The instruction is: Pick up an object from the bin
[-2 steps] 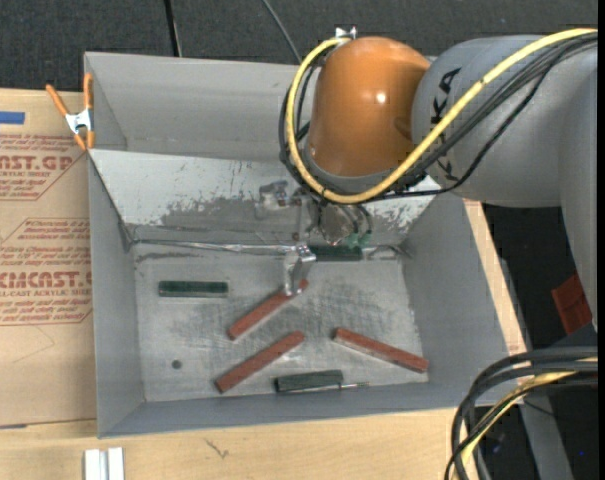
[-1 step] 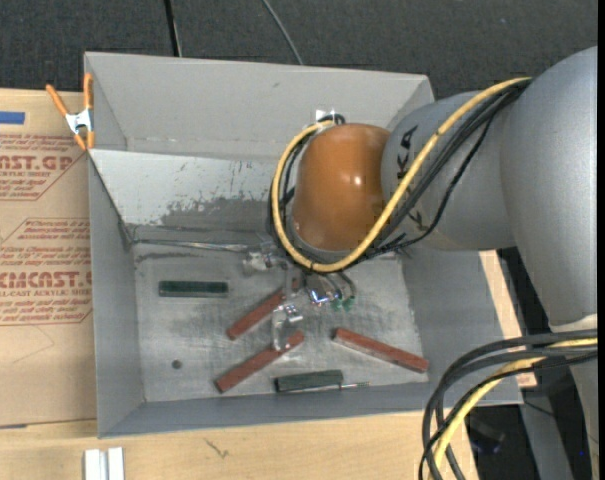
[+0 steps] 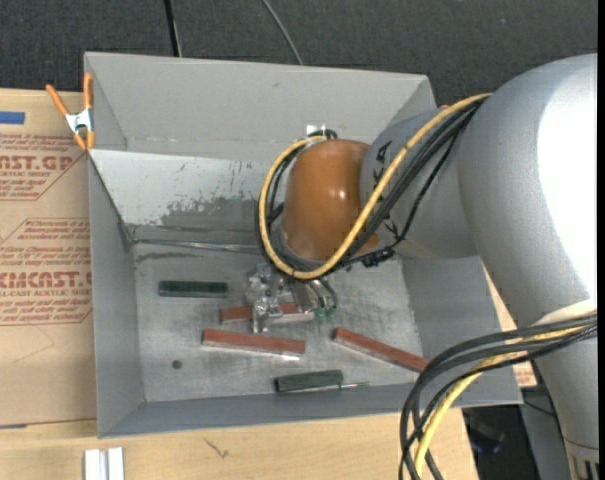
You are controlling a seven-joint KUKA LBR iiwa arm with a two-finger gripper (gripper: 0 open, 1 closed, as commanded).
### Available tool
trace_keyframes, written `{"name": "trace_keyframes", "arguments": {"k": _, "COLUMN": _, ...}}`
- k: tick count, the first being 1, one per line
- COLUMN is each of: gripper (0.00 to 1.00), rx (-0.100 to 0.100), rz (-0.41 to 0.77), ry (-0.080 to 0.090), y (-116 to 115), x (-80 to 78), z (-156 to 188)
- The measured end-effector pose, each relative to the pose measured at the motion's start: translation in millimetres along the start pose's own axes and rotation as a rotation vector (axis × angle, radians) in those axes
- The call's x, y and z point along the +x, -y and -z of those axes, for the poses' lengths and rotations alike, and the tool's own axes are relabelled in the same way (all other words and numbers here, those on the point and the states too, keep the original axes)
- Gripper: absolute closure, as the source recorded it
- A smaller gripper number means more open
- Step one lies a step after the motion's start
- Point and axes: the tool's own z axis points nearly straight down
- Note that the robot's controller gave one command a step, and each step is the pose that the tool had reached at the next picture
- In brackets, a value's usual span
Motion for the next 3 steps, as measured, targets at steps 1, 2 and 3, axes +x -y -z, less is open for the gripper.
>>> {"name": "trace_keyframes", "arguments": {"k": 1, "gripper": 1.00, "rx": 0.000, "rz": 0.000, "ry": 0.000, "y": 0.0, "x": 0.0, "z": 0.0}}
{"name": "trace_keyframes", "arguments": {"k": 2, "gripper": 1.00, "rx": 0.004, "rz": -0.033, "ry": 0.004, "y": 25.1, "x": -15.8, "z": 172.6}}
{"name": "trace_keyframes", "arguments": {"k": 3, "gripper": 1.00, "rx": 0.004, "rz": -0.033, "ry": -0.002, "y": 24.8, "x": -14.5, "z": 169.9}}
